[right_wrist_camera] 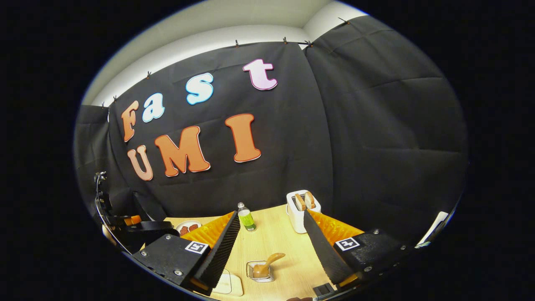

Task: Close the left gripper, press the button to open the rice cooker; take a wooden spoon from the chopstick holder with the right hand, scoop a spoonful of rice and pour it into the rice cooker, then put the wooden spoon back into the chopstick holder.

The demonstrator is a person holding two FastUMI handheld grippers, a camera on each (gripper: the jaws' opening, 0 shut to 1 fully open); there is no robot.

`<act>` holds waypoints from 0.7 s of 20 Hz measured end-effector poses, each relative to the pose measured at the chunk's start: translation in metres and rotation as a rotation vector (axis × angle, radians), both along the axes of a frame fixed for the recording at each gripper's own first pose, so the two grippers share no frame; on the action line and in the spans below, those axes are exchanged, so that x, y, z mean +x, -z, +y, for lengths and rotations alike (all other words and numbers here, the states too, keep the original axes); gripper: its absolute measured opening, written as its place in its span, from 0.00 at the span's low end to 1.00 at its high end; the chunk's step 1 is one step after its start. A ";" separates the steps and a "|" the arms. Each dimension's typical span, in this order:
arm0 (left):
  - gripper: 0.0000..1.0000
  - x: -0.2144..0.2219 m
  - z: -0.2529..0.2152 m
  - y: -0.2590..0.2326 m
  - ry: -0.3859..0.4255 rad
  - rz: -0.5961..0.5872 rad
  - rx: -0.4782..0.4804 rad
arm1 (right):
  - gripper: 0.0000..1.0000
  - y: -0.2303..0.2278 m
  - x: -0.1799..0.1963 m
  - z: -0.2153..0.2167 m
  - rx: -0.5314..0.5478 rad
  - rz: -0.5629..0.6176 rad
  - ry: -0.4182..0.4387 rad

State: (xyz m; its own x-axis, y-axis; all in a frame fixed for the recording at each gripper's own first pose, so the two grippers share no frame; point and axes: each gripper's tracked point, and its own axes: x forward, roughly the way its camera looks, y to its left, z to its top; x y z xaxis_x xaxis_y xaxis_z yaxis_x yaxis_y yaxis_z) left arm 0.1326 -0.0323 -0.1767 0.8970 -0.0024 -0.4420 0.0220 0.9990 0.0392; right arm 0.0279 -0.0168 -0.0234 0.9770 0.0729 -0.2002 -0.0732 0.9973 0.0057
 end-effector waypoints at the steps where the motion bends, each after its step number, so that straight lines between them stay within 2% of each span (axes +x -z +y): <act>1: 1.00 -0.007 0.001 0.010 -0.010 0.002 -0.006 | 0.95 0.002 -0.001 0.002 -0.001 0.004 -0.008; 4: 1.00 -0.025 0.003 0.035 -0.016 0.008 0.006 | 0.95 0.008 -0.002 0.003 -0.006 0.017 -0.023; 5: 0.95 -0.030 0.002 0.041 -0.010 0.012 0.022 | 0.95 0.010 -0.003 0.002 -0.005 0.022 -0.027; 6: 1.00 -0.034 0.002 0.050 -0.004 0.021 0.036 | 0.95 0.013 -0.003 0.002 -0.002 0.026 -0.031; 8: 1.00 -0.042 0.003 0.070 -0.003 0.060 0.042 | 0.95 0.019 -0.003 0.001 0.004 0.041 -0.035; 9: 0.95 -0.046 0.003 0.080 -0.003 0.082 0.047 | 0.95 0.024 -0.003 0.000 0.007 0.050 -0.038; 10: 1.00 -0.050 0.003 0.089 -0.002 0.103 0.057 | 0.95 0.027 -0.003 0.000 0.012 0.058 -0.040; 11: 1.00 -0.053 0.004 0.098 -0.001 0.124 0.070 | 0.95 0.030 -0.004 0.000 0.016 0.064 -0.044; 12: 0.95 -0.057 0.004 0.104 -0.003 0.144 0.074 | 0.95 0.032 -0.004 -0.001 0.018 0.069 -0.046; 13: 0.95 -0.051 0.004 0.094 -0.004 0.088 0.078 | 0.95 0.034 -0.003 -0.002 0.019 0.072 -0.046; 14: 0.96 -0.053 0.005 0.099 -0.013 0.102 0.073 | 0.95 0.035 -0.002 -0.003 0.021 0.075 -0.047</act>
